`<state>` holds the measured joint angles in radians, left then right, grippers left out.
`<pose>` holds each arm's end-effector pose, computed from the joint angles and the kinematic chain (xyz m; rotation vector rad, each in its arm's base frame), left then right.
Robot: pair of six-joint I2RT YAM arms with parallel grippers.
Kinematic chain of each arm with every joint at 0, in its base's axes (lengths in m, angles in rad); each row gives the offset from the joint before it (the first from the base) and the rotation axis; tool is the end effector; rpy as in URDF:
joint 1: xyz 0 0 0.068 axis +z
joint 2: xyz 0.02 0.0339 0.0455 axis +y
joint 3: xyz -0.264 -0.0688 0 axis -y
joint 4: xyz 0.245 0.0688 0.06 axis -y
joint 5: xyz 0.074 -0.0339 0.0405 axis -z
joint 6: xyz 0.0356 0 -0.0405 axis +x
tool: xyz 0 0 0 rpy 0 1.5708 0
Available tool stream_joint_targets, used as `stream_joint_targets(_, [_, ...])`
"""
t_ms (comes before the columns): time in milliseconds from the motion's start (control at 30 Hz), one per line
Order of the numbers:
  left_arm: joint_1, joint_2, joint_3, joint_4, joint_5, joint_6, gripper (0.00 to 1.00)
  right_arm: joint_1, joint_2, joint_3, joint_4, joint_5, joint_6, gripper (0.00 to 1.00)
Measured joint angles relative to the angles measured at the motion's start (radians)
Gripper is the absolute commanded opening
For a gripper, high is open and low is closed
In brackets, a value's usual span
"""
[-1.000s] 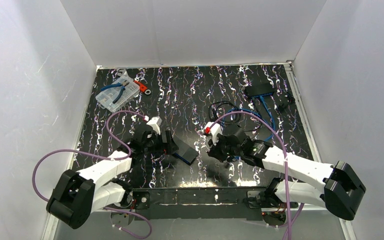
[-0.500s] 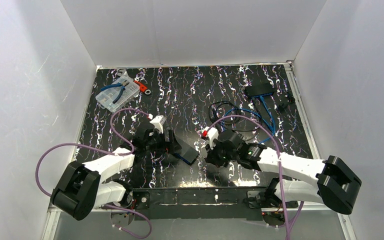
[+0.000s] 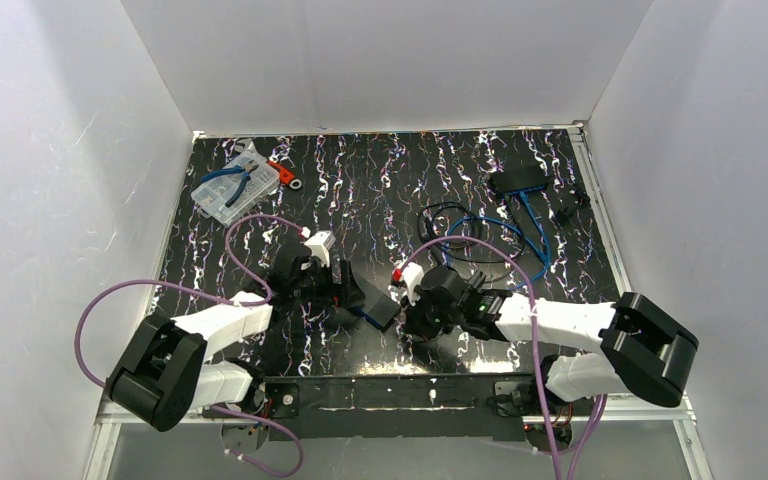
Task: Insert the plug into the switch port
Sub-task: Insert the power into the switch port.
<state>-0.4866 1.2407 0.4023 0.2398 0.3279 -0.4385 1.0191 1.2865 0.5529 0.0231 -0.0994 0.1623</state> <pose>0.1996 -0.1185 0.1605 0.2520 2.2562 -0.8681 0.1286 0.2157 0.1761 -1.0403 2.1469 0.7080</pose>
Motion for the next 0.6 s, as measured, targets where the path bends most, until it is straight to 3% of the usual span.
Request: stream_joint_targets(600, [0.000,-0.035,0.003,0.000,-0.088,0.002,0.89,0.036,0.097,0.000,0.097,0.031,0.049,0.01])
